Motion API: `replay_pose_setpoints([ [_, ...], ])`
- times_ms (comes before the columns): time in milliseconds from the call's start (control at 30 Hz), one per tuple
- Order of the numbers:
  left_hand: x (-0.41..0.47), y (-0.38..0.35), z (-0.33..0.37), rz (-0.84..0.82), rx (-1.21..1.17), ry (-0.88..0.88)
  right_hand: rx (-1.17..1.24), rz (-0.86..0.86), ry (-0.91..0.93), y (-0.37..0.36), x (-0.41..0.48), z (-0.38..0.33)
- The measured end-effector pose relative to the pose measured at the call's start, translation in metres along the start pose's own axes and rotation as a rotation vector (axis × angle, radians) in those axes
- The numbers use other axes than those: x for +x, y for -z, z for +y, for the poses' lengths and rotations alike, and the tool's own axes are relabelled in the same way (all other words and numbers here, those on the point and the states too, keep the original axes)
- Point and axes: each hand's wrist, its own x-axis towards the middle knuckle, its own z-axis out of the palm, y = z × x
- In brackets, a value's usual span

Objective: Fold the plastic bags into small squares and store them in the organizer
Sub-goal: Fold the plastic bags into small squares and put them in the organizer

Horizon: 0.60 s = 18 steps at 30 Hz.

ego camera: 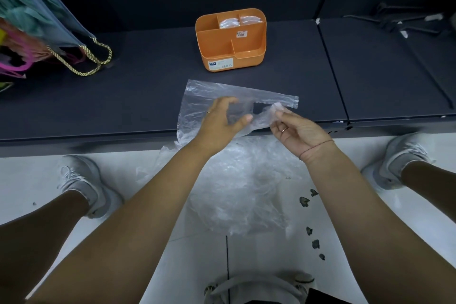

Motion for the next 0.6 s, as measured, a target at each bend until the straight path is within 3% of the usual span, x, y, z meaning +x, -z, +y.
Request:
replay_pose_setpoints([
  [100,-0.004,0.002,-0.014,0.146,-0.023,0.069,-0.161,0.08,0.12,0.0,0.001,0.001],
  [200,-0.007,0.007,-0.049,0.434,0.015,0.21,-0.192,0.18,0.201,0.001,0.005,0.002],
  [300,-0.012,0.016,-0.082,0.739,-0.125,0.471,-0.464,0.364,0.231,0.012,0.016,0.001],
  [333,-0.015,0.018,-0.089,0.77,-0.208,0.606,-0.595,0.423,0.227,0.016,0.019,0.0],
  [433,-0.025,0.017,-0.101,0.593,-0.524,0.846,-0.609,0.452,0.228,0.034,0.027,0.001],
  [600,-0.032,0.012,-0.104,0.36,-0.783,0.872,-0.615,0.484,0.182,0.051,0.036,0.0],
])
